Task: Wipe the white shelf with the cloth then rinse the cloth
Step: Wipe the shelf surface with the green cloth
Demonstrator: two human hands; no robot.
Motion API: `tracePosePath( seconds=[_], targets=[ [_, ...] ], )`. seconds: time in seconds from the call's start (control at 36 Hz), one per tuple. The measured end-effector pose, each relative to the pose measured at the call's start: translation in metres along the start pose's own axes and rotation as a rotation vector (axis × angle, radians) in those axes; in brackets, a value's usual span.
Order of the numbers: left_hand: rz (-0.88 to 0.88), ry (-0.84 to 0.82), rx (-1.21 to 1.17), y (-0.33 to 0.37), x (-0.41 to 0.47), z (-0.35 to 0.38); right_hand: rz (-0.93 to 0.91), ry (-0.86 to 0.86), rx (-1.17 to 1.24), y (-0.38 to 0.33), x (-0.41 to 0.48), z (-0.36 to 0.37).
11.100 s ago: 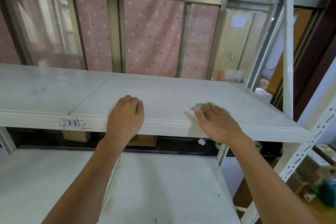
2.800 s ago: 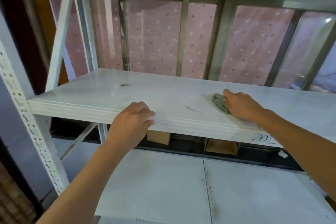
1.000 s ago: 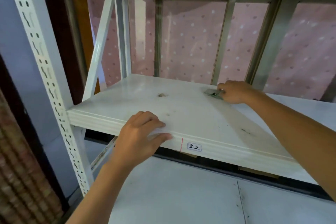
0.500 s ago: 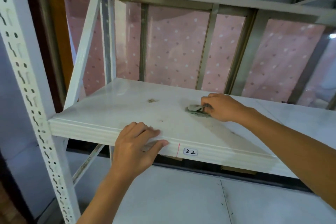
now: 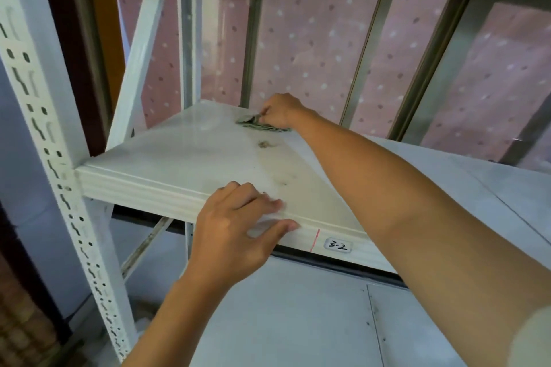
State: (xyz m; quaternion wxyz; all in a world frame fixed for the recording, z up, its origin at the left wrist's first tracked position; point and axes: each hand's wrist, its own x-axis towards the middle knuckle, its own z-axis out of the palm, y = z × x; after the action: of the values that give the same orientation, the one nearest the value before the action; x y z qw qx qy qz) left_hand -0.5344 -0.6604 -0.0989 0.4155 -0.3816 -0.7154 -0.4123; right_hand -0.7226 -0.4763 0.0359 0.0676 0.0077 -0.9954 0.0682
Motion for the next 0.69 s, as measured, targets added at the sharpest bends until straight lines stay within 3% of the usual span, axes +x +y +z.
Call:
tracePosePath(
  seconds=[0.28,0.53,0.69],
  targets=[
    [-0.046,-0.013,-0.004,0.004,-0.001,-0.001,-0.346,-0.003,-0.117,-0.019,-0.081,0.001],
    [-0.067,-0.037,0.019,0.006,0.000,-0.003,-0.328,-0.060,-0.083,0.039,-0.209,-0.027],
    [-0.089,-0.038,-0.002,0.008,0.000,-0.005,-0.289,-0.091,-0.070,0.061,-0.231,-0.037]
  ],
)
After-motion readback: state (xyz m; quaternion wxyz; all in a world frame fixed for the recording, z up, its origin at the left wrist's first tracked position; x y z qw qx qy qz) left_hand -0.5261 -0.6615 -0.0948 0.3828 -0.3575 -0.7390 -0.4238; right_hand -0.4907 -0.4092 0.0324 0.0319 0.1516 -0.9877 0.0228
